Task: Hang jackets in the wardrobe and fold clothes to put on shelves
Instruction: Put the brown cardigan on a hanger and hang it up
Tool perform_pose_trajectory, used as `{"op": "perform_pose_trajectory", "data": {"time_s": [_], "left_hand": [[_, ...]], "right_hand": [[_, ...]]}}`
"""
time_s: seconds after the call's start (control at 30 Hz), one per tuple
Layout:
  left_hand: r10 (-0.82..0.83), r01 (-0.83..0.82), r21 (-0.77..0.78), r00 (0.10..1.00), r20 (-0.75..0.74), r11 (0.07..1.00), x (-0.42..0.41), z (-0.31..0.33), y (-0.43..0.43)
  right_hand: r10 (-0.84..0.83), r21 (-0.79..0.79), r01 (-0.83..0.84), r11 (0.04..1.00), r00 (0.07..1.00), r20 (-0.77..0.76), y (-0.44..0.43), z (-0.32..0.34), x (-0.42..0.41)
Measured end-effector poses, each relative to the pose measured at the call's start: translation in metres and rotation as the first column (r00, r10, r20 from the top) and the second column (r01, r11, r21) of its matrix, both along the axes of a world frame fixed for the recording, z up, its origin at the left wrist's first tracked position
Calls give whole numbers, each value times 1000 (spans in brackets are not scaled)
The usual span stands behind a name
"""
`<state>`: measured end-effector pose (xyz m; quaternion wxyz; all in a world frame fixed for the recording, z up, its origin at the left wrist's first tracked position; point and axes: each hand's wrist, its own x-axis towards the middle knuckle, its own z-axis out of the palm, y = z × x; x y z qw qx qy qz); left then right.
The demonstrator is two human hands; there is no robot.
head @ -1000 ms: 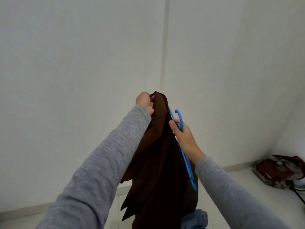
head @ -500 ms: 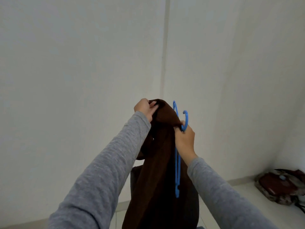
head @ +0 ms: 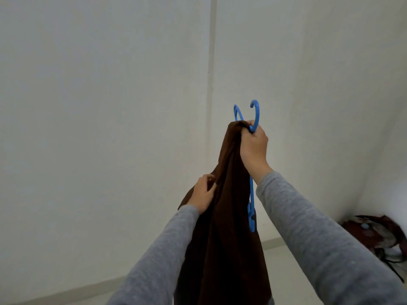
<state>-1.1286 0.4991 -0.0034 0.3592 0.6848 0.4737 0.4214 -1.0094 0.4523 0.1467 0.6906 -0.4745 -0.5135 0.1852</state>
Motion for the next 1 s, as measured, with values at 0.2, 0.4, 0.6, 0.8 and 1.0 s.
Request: {"op": "perform_pose_trajectory", "data": {"time_s": [0.2, 0.4, 0.6, 0.8, 1.0], "left_hand": [[194, -179, 78, 931, -310, 981, 6, -55, 1], [460, -471, -35, 873, -164, 881, -6, -48, 11], [584, -602, -274, 797, -154, 750, -49, -49, 19], [254, -112, -495, 939, 230, 862, -78, -9, 25], [-113, 264, -479, 941, 320, 837, -84, 38, 11]], "right_hand": [[-40, 0, 40, 999, 998, -45, -3, 5, 25], [-115, -5, 114, 993, 990, -77, -8, -8, 55], [-135, -17, 135, 991, 990, -26, -8, -31, 68], [-134, -159, 138, 978, 990, 33, -2, -50, 84], [13, -329, 34, 944, 990, 139, 1, -78, 89]]}}
